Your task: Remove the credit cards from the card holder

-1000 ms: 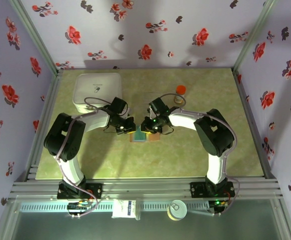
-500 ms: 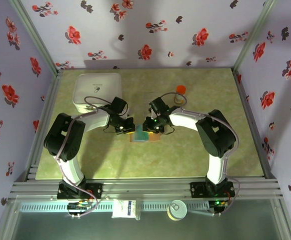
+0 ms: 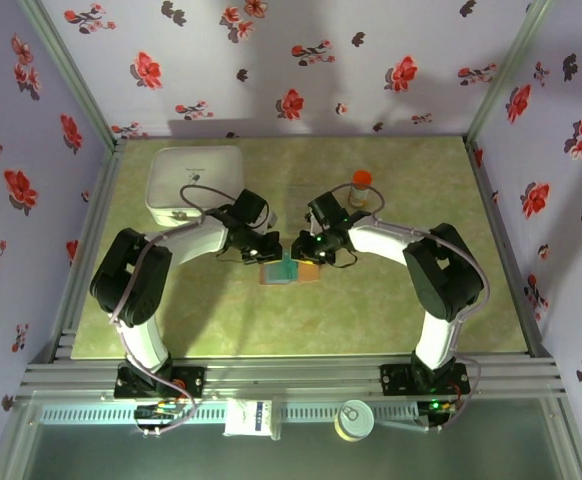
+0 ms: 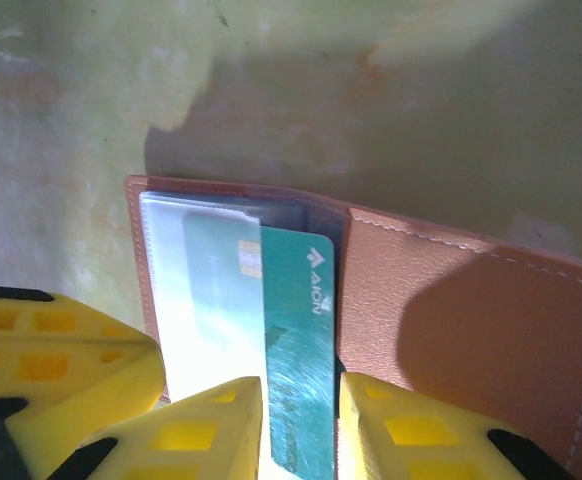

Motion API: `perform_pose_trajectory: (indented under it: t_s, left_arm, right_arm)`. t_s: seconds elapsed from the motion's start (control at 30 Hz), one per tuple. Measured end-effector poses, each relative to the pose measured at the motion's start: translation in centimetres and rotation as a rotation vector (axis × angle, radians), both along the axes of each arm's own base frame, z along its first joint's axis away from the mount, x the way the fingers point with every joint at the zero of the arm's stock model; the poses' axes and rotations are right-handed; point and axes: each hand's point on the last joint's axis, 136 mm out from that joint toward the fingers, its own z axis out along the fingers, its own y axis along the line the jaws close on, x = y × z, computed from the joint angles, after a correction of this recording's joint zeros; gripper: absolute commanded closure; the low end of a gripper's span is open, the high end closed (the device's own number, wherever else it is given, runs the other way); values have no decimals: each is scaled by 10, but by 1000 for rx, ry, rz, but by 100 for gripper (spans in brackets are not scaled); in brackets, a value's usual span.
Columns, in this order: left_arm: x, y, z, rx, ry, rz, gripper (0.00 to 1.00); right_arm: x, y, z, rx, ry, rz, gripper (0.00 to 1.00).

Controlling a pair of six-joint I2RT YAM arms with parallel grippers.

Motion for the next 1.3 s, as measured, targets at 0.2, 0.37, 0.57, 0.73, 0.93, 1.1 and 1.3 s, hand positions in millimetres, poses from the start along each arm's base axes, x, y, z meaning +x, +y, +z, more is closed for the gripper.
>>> perform_pose_trajectory:
  t_s: [0.2,0.37,0.57,0.73,0.93,1.1,1.3]
  left_arm:
    - [0,8,-13,51,17,14,100]
    - [-3,10,-25,71,46,15,100]
    - [-2,13,-24,93,44,15,100]
    - [1,18,-25,108,44,19,100]
    - [2,19,-25,109,44,21,100]
    - [2,19,-25,108,44,21,100]
    - [2,19,-25,107,44,23,100]
  right_arm:
    - [3,3,-6,34,17,2,72]
    - [0,5,-20,38,55,9,75]
    - [2,13,-17,83,59,9,82]
    - [5,18,-14,111,54,0,85]
    - [5,18,-14,130,48,-6,90]
    - [5,12,-3,134,18,-17,93]
    - [9,-4,16,95,-42,-34,95]
